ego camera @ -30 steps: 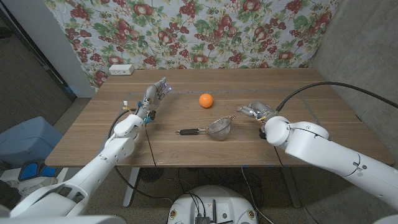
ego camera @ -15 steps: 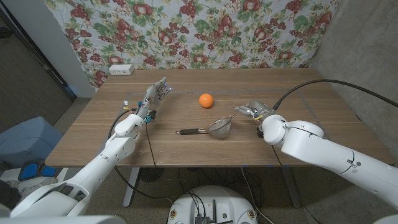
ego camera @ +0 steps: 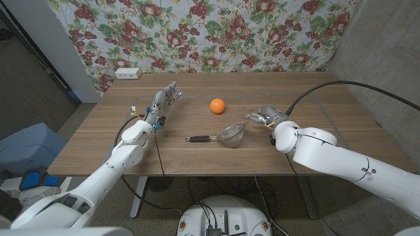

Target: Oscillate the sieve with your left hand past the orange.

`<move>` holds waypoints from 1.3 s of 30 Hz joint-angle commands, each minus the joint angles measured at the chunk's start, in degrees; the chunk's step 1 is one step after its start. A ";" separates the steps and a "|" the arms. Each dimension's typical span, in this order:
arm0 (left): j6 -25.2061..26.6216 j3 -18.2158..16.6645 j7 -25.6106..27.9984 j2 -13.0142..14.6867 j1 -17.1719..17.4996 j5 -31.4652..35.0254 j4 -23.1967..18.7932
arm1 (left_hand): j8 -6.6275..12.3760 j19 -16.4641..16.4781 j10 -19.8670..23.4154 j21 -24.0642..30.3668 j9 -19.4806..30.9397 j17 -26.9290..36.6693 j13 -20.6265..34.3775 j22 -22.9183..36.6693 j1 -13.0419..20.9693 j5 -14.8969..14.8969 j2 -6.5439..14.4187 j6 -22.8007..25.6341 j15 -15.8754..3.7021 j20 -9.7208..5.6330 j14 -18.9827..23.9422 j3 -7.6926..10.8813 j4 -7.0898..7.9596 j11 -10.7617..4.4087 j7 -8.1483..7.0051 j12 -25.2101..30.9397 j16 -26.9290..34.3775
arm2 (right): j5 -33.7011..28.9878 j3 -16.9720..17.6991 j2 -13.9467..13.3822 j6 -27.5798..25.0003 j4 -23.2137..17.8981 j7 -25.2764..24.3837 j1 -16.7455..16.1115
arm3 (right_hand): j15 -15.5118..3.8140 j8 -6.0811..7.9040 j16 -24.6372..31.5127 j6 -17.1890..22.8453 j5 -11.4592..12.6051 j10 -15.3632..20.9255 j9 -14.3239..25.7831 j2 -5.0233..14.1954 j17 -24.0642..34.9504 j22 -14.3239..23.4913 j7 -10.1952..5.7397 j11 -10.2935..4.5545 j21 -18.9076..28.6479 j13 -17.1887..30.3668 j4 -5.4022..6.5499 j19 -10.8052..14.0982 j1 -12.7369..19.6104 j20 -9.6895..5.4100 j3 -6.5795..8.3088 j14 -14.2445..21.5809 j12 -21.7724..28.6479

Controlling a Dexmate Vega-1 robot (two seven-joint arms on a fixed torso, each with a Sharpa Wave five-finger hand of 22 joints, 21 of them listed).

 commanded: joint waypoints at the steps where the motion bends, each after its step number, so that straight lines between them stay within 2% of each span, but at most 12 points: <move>1: 0.26 -0.03 0.73 0.34 0.64 0.21 -1.21 | -0.18 0.48 0.21 -0.17 0.31 0.32 0.07 0.31 0.73 0.06 2.32 0.49 -0.60 0.09 0.24 0.09 -0.28 -0.11 0.07 -0.13 0.08 | -1.02 -3.52 0.00 -2.14 0.02 1.74 3.09 | -1.25 0.48 0.62 0.63 0.40 0.56 0.28 -0.24 0.70 0.32 0.01 -0.15 0.33 0.70 0.00 0.80 0.88 0.15 -0.27 0.79 0.70; 7: 0.16 0.01 0.63 0.34 0.62 0.23 -1.23 | -0.18 0.50 0.22 -0.18 0.31 0.33 0.07 0.32 0.72 0.05 2.29 0.50 -0.63 0.05 0.22 0.08 -0.29 -0.02 0.11 -0.13 0.07 | -1.67 -5.67 0.47 -4.26 0.09 1.80 4.84 | -1.50 0.74 1.31 1.04 0.62 1.64 0.50 -0.68 1.83 0.39 -0.26 -0.23 0.43 1.82 -0.14 0.87 1.97 0.06 -0.56 1.11 1.98; 10: 0.21 -0.01 0.66 0.34 0.72 0.15 -1.34 | -0.19 0.47 0.21 -0.19 0.31 0.32 0.07 0.32 0.73 0.05 2.29 0.49 -0.63 0.04 0.21 0.08 -0.30 -0.04 0.14 -0.13 0.07 | -1.93 -6.37 0.52 -5.00 -0.09 1.49 5.32 | -1.67 1.06 1.75 1.74 0.70 1.98 0.65 -0.90 2.43 0.43 0.17 -0.02 0.50 2.41 -0.05 0.95 2.30 0.06 -0.79 1.48 2.59; 16: 0.11 -0.05 0.93 0.41 1.05 0.23 -1.68 | -0.19 0.48 0.20 -0.21 0.31 0.31 0.07 0.32 0.76 0.06 2.29 0.49 -0.62 0.05 0.19 0.08 -0.33 0.00 0.11 -0.13 0.06 | -1.74 -8.53 0.72 -6.68 -0.13 2.04 7.38 | -1.95 2.07 2.94 3.72 0.96 3.23 1.16 -1.92 4.21 0.52 0.25 0.12 0.59 4.15 0.37 0.86 2.43 0.10 -1.87 2.43 4.48; 20: 0.08 -0.14 1.18 0.52 1.34 0.22 -2.01 | -0.19 0.48 0.22 -0.22 0.31 0.31 0.07 0.32 0.77 0.05 2.30 0.49 -0.62 0.06 0.19 0.07 -0.34 -0.07 0.08 -0.12 0.06 | -1.16 -8.77 0.60 -6.31 0.00 2.34 7.78 | -1.59 2.36 3.43 4.15 1.09 3.71 1.47 -2.35 5.17 0.58 0.31 0.39 0.60 5.13 0.91 0.72 1.79 0.23 -2.64 2.68 5.48; 24: 0.20 -0.19 1.31 0.64 1.54 0.17 -2.31 | -0.20 0.47 0.22 -0.23 0.31 0.30 0.07 0.32 0.78 0.05 2.29 0.46 -0.62 0.04 0.19 0.05 -0.36 -0.23 0.14 -0.12 0.06 | -1.51 -10.55 1.01 -7.34 0.32 2.15 9.11 | -1.63 2.55 3.78 4.48 1.17 3.78 1.63 -2.47 5.66 0.61 0.37 0.51 0.62 5.62 1.17 0.66 1.43 0.29 -3.00 3.10 5.91; 28: 0.05 -0.27 1.34 0.71 1.71 0.16 -2.47 | -0.19 0.48 0.18 -0.24 0.31 0.31 0.07 0.32 0.80 0.05 2.31 0.47 -0.62 0.09 0.18 0.05 -0.37 0.02 0.13 -0.14 0.06 | -1.69 -12.15 1.29 -8.01 0.61 1.98 10.28 | -1.96 2.76 4.09 4.81 1.30 3.93 1.80 -2.76 6.23 0.64 0.24 0.01 0.66 6.19 1.14 0.67 1.51 0.27 -3.31 3.24 6.43; 33: -0.01 -0.29 1.22 0.80 1.76 0.15 -2.53 | -0.19 0.48 0.16 -0.25 0.31 0.30 0.07 0.32 0.81 0.05 2.29 0.46 -0.62 0.04 0.18 0.02 -0.39 -0.06 0.12 -0.14 0.06 | -1.12 -12.49 1.11 -7.12 0.98 2.50 10.79 | -2.28 3.07 4.75 5.21 1.56 4.44 2.07 -2.92 7.18 0.68 0.18 -0.65 0.83 7.11 0.90 0.94 2.18 0.19 -3.51 3.69 7.40; 36: -0.02 -0.36 1.19 0.80 1.84 0.01 -2.55 | -0.20 0.50 0.17 -0.25 0.31 0.31 0.07 0.32 0.80 0.04 2.29 0.44 -0.62 0.05 0.18 0.00 -0.39 -0.03 0.14 -0.14 0.07 | -1.24 -13.23 1.07 -7.35 0.95 2.55 11.36 | -2.74 3.63 6.35 5.92 1.96 5.31 2.60 -2.92 9.09 0.76 0.49 -1.10 1.28 8.86 0.46 1.78 3.89 -0.17 -3.64 4.95 9.23; 39: -0.08 -0.37 1.15 0.85 1.94 0.02 -2.64 | -0.19 0.48 0.14 -0.26 0.31 0.31 0.07 0.32 0.79 0.04 2.26 0.47 -0.60 0.06 0.16 -0.02 -0.39 0.03 0.08 -0.15 0.07 | -1.40 -13.76 1.18 -7.84 0.89 2.31 11.70 | -3.47 4.17 8.22 6.52 2.41 5.95 3.22 -3.08 11.44 0.86 -0.03 -2.03 1.78 10.91 -0.10 2.66 6.47 -0.98 -3.68 5.93 11.28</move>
